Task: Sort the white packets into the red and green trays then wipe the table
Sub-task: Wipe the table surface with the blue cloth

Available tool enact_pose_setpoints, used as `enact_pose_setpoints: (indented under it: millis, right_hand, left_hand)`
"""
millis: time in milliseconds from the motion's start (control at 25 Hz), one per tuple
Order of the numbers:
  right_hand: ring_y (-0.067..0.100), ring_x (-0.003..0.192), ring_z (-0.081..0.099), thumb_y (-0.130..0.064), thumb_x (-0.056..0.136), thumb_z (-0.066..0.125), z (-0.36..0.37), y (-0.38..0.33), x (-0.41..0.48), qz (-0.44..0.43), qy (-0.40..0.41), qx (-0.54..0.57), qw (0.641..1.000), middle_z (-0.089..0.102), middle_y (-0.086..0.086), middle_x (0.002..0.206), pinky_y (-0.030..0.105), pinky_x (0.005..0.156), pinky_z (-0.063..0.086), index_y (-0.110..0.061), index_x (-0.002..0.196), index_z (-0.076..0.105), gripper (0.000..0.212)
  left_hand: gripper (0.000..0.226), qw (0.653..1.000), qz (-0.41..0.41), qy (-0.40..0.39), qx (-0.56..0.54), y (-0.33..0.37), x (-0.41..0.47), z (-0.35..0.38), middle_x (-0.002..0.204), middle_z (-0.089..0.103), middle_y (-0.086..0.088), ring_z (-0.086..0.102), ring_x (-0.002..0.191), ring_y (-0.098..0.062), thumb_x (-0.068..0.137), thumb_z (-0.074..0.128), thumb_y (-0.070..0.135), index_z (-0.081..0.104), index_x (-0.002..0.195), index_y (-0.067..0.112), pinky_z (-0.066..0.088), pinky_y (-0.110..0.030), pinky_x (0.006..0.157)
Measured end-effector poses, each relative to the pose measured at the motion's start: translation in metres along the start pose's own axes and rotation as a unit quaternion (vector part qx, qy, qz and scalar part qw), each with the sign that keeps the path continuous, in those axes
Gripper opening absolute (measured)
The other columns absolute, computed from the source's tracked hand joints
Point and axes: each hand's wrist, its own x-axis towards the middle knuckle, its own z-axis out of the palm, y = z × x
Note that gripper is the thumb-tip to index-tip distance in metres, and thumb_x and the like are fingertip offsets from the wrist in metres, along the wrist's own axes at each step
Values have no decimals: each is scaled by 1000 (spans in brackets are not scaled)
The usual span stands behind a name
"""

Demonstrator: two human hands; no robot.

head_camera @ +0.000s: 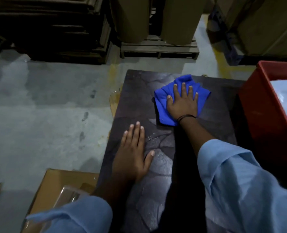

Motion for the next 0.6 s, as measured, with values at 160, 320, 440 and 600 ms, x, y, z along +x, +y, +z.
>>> enact_pose_setpoints:
  millis: [160,320,440,600]
  right_hand:
    - [32,152,3,-54,96,27,3,-60,63,-38,-29,13,999,9,3,166,56,120,0,-32,156,18,64]
    - [33,151,5,-54,97,26,13,-139,67,-159,-54,6,986,11,3,165,57,120,0,-31,156,19,64]
    - [31,151,11,-56,94,25,23,-152,30,-280,-67,-3,958,18,2,164,57,120,4,-34,154,26,63]
    - [30,151,14,-56,95,26,13,-81,32,-235,-26,6,972,20,1,164,54,121,7,-35,153,26,62]
  left_hand:
    - [83,1000,-9,-8,15,-1,-1,-1,170,-1,-11,-5,157,-26,100,36,56,11,160,5,13,-46,126]
    - [85,999,-11,-15,29,-4,2,3,170,-2,-11,-5,157,-26,97,39,56,11,161,6,16,-47,125]
    - [84,1000,-10,-15,26,-4,2,5,170,2,-12,-1,157,-26,98,41,55,14,160,6,18,-48,124]
    - [83,999,-10,-9,33,0,2,1,170,3,-11,-2,157,-26,100,35,58,13,160,6,16,-48,125]
